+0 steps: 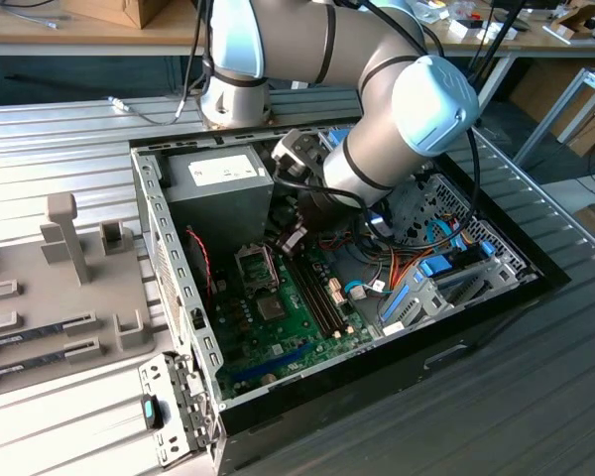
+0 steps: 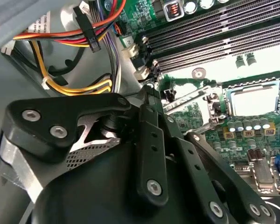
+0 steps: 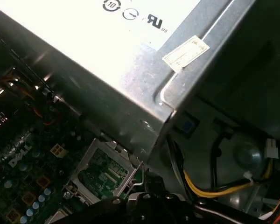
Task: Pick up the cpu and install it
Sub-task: 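Close the cpu cover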
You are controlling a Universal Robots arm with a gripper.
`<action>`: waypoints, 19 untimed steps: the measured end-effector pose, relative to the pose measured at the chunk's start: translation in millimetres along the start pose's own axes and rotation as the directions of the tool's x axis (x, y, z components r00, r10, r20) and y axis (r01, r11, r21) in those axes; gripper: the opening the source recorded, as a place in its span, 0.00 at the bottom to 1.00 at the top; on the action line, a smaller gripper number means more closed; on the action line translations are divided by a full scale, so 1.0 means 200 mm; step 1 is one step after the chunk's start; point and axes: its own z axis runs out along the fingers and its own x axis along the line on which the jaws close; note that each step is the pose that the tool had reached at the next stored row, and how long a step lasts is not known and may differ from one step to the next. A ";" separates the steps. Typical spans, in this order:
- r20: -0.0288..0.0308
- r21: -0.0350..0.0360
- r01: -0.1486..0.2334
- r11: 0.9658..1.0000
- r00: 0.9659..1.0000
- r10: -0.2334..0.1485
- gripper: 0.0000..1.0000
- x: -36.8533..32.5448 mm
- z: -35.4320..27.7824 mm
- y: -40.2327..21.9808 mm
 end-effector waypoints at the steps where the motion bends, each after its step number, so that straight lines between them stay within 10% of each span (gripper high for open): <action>1: 0.001 -0.001 0.000 1.000 1.000 0.000 0.11 0.000 0.003 0.001; 19: 0.007 -0.009 0.002 1.000 1.000 -0.002 0.11 -0.018 -0.008 0.027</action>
